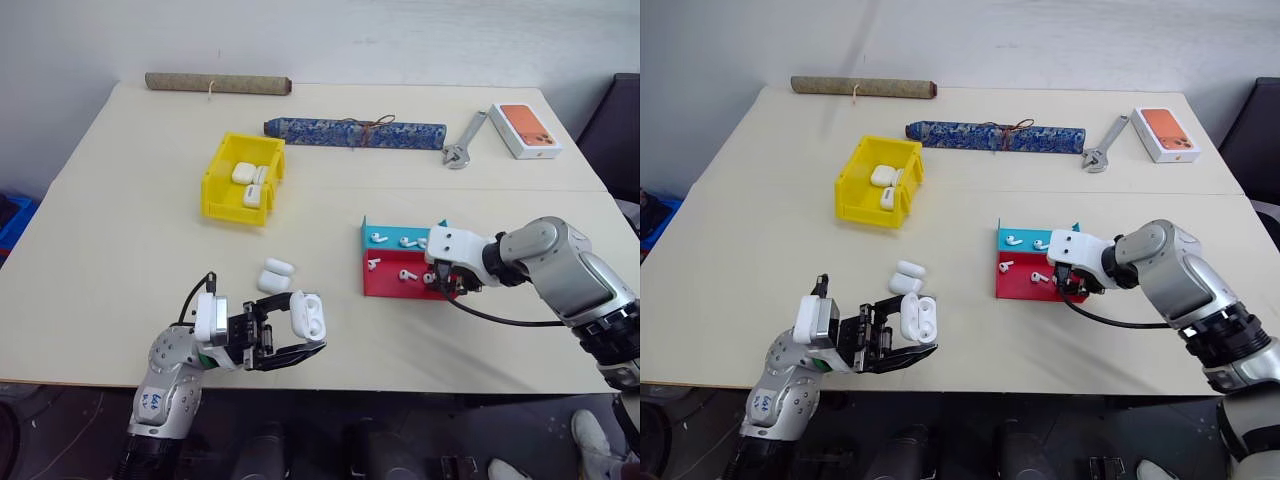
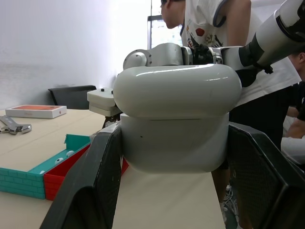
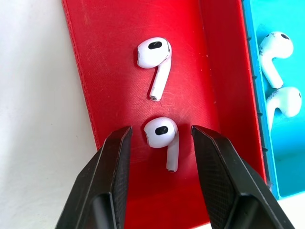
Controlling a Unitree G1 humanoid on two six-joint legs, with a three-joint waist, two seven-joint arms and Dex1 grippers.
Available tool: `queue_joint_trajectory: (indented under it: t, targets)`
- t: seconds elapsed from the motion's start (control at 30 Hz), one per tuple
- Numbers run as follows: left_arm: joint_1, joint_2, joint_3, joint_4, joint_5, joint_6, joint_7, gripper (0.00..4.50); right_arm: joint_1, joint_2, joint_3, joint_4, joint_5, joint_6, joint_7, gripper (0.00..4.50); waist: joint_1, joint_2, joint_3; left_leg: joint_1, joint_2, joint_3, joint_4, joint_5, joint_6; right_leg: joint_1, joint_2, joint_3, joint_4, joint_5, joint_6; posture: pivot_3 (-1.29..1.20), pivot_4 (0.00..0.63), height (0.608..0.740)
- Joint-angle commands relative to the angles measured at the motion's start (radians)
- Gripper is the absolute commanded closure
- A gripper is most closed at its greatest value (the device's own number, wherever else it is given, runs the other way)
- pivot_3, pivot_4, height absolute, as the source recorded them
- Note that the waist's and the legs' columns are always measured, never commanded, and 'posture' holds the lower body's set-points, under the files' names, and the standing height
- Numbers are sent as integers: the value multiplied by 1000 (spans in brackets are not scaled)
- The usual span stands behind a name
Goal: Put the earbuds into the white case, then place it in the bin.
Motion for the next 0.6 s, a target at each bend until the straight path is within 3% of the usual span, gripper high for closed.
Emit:
queue_joint_trajectory:
  t: [0.03,0.17,0.43,0.6]
  targets:
    - [3,7,2,-49,-20,-10,6,1663,1,3,-14,-8,-16,-7,13,2892,0,0,0,0,0,0,0,0,0,0,0,0,0,0,0,0,150,740]
    - [4,10,2,-52,-21,-9,9,1663,2,4,-14,-9,-19,-5,22,4033,0,0,0,0,0,0,0,0,0,0,0,0,0,0,0,0,150,740]
    - [-6,18,17,-55,-53,17,18,1663,-3,3,-47,-16,0,-11,36,4053,0,0,0,0,0,0,0,0,0,0,0,0,0,0,0,0,150,740]
    - [-54,75,46,-77,-181,156,-3,1663,31,-12,-240,-62,182,-22,91,4053,0,0,0,0,0,0,-1,0,0,0,0,0,0,0,0,0,150,740]
